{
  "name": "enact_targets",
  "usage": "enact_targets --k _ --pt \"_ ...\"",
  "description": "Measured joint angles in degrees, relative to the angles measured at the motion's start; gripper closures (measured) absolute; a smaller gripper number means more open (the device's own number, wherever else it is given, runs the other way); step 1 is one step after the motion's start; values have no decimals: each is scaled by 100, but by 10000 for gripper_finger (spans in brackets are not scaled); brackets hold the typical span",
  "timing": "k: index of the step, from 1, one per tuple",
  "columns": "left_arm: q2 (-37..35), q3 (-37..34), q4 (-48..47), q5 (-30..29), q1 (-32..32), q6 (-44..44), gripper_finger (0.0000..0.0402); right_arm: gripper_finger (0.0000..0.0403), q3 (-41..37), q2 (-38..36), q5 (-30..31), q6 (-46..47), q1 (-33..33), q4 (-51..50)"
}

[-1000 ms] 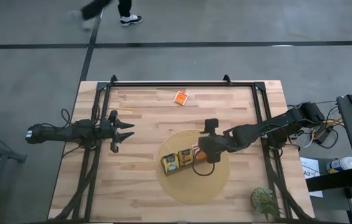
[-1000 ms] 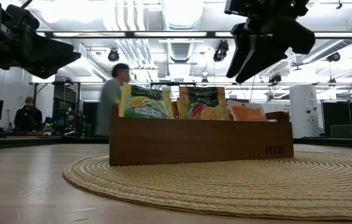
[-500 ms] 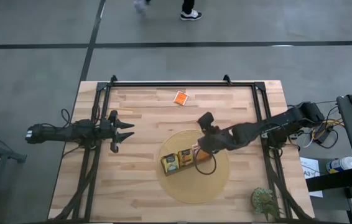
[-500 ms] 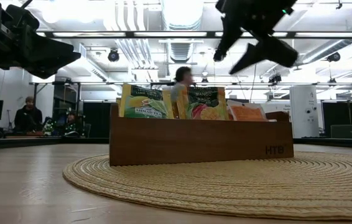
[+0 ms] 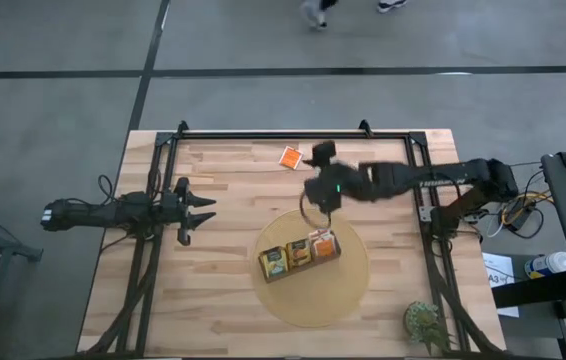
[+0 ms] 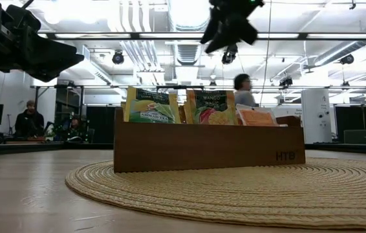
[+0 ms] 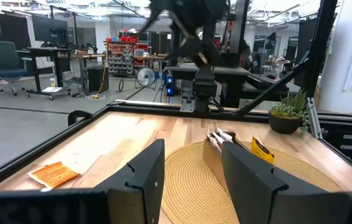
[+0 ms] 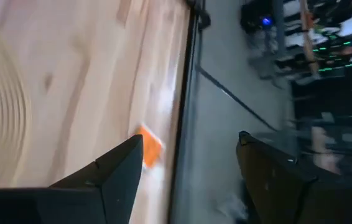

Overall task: Pick & Place Tea
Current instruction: Put the orange tea bag into the right section of the wooden organizer

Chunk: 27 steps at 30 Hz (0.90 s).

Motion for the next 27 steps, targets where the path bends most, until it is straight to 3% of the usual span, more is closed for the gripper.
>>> enact_targets --k 6,12,15,18,23,25,27 --pt "0 -1 0 0 -2 1 248 154 187 0 -2195 650 -1353 979" --pt "0 0 0 0 0 2 248 150 -39 51 -4067 2366 -2850 2211" --pt "-1 0 0 0 -1 2 248 147 -80 209 -4529 3607 -3449 2316" --pt "-1 0 0 0 -2 0 248 144 -118 472 -4542 4930 -3888 2276" --pt "0 0 0 0 0 2 248 148 -156 1289 -4581 5827 -4245 2209" --pt "0 0 0 0 -2 1 248 150 -7 1698 -4994 6101 -4346 2211" --pt "0 0 0 0 -2 2 248 153 241 2128 -5991 6310 -4458 2210"
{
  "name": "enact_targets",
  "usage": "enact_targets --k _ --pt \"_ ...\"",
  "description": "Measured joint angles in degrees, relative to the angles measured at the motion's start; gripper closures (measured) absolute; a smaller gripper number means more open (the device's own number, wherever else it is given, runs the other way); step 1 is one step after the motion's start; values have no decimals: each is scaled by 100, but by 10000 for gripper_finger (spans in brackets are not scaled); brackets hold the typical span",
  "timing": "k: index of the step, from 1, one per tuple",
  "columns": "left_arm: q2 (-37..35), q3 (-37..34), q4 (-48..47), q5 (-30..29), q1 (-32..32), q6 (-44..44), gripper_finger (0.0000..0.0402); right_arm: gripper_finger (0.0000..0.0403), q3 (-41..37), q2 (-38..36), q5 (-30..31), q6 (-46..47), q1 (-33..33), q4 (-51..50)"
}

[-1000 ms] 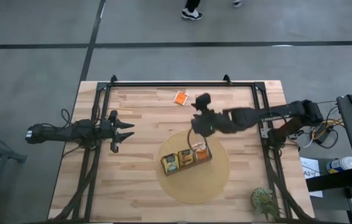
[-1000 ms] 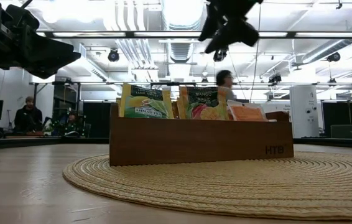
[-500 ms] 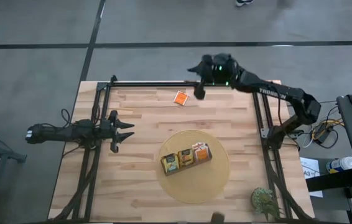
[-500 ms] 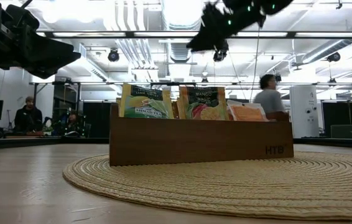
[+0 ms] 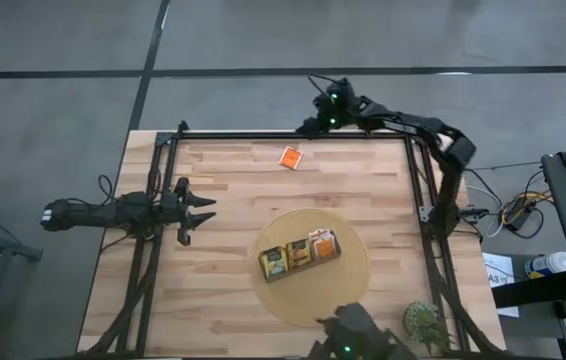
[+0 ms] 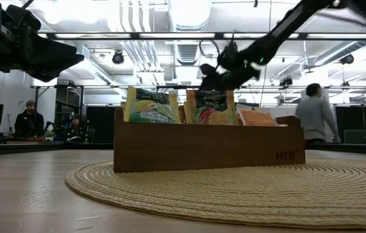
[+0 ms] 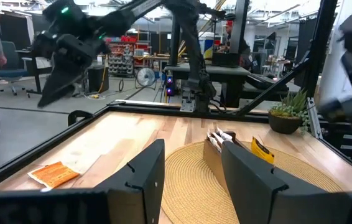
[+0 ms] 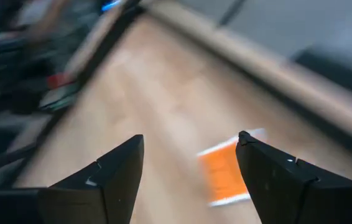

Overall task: Pick & Place Tea
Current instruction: Put the orange tea bag into the right section of the wooden organizer

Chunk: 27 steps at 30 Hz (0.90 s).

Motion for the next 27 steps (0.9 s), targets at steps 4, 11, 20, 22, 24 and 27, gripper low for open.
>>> enact_targets --k 4,11,20,22,24,27 --pt "0 0 0 0 1 0 248 154 656 848 -2072 81 -59 -51" --pt "0 0 -2 0 2 -2 248 147 2022 1840 -1593 -580 87 -2123" --pt "0 0 0 -1 2 -1 248 148 2841 1981 780 -1563 259 -3841" --pt "0 0 0 0 0 -2 248 150 2773 1979 778 -1552 324 -3657" --pt "-2 0 -2 0 0 -2 248 152 2720 1981 786 -1592 364 -3504" --pt "-1 0 0 0 1 -1 248 150 2706 1981 790 -1704 380 -3315"
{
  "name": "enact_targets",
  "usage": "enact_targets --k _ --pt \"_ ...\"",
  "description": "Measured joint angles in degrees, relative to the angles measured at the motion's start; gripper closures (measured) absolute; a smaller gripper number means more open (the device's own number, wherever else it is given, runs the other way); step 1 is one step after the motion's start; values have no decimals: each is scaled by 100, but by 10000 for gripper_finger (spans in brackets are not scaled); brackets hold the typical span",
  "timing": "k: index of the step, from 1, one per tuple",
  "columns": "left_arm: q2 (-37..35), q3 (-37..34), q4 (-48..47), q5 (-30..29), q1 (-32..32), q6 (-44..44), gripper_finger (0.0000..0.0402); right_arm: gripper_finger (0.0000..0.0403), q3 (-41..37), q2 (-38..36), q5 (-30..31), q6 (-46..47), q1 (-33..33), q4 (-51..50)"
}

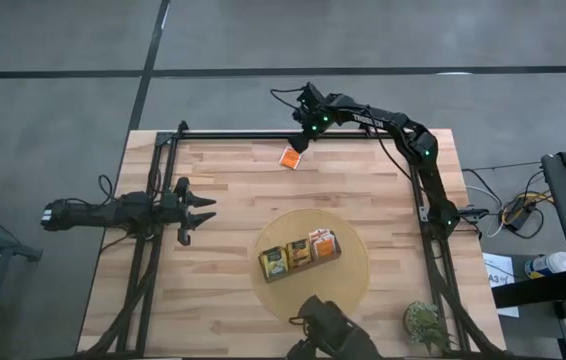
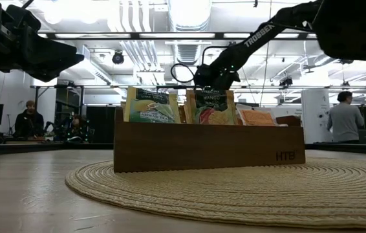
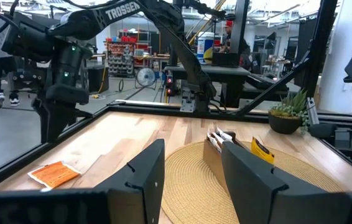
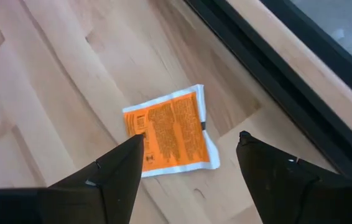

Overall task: Pick & Place Tea
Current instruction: Put the orange tea bag into the right section of the wooden organizer

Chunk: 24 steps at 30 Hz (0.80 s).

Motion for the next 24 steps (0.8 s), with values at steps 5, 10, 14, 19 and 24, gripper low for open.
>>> enact_targets --k 5,10,14,19,24 --pt "0 0 -1 0 0 0 248 146 -11 4 120 -201 3 91" --pt "1 0 -2 0 -1 1 248 145 -13 181 170 -449 22 203" --pt "1 0 -2 0 -1 0 248 150 -12 448 164 -433 31 318" --pt "-1 0 0 0 0 0 248 151 64 694 262 -725 42 284" --pt "1 -1 -1 2 -1 0 248 149 67 667 406 -806 76 228"
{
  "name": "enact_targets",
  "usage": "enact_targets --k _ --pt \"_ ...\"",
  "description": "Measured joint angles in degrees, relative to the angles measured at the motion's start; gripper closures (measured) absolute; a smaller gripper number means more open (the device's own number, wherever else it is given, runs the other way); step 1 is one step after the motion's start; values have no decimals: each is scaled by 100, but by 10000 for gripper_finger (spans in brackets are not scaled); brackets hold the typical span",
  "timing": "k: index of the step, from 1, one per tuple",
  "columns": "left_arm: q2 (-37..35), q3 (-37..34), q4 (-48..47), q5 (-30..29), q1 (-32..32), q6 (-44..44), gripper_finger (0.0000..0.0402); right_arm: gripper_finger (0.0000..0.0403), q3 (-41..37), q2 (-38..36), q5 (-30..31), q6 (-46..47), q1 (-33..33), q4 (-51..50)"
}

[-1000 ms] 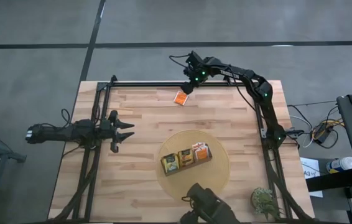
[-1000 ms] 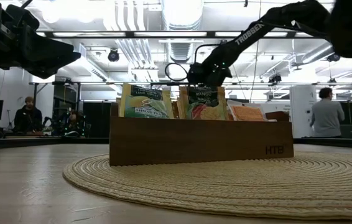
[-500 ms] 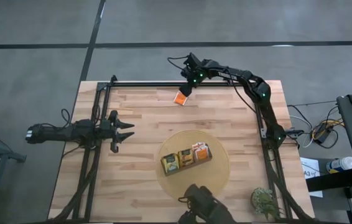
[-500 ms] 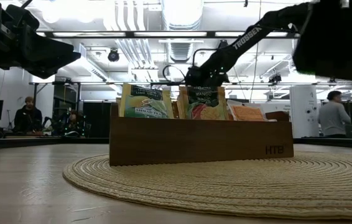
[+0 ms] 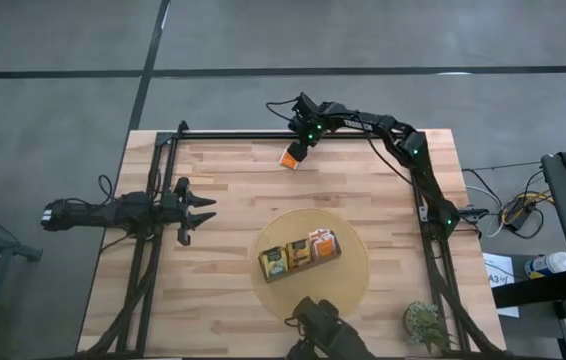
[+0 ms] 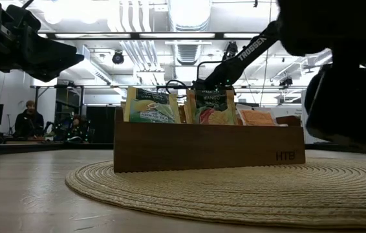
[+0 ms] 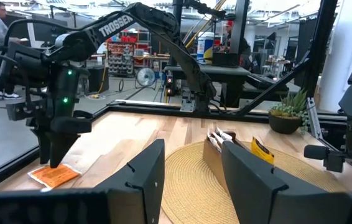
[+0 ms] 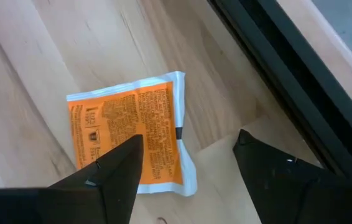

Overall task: Pick & Place Tea
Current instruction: Put the orange tea bag into the right section of the wooden organizer

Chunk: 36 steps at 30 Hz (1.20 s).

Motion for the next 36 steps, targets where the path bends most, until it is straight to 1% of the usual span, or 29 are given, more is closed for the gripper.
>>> enact_targets --k 9,13,17,19,27,32,34,36 --pt "0 0 -1 -2 0 0 248 156 -87 -17 25 262 39 89" --pt "0 1 -1 -2 0 -1 248 156 -113 -20 73 91 85 87" --pt "0 1 1 -2 0 -1 248 156 -164 -31 479 -172 224 87" --pt "0 1 -1 -2 0 0 248 155 -176 -35 591 -225 261 82" --pt "0 1 1 -2 2 -1 248 169 -180 -33 581 -221 263 9" --pt "0 1 1 -2 1 0 248 195 -182 -33 464 -82 259 -202" --pt "0 0 1 -2 0 0 248 217 -182 -33 439 -81 263 -322" --pt "0 1 1 -2 2 -1 248 249 -182 -39 420 -71 263 -435"
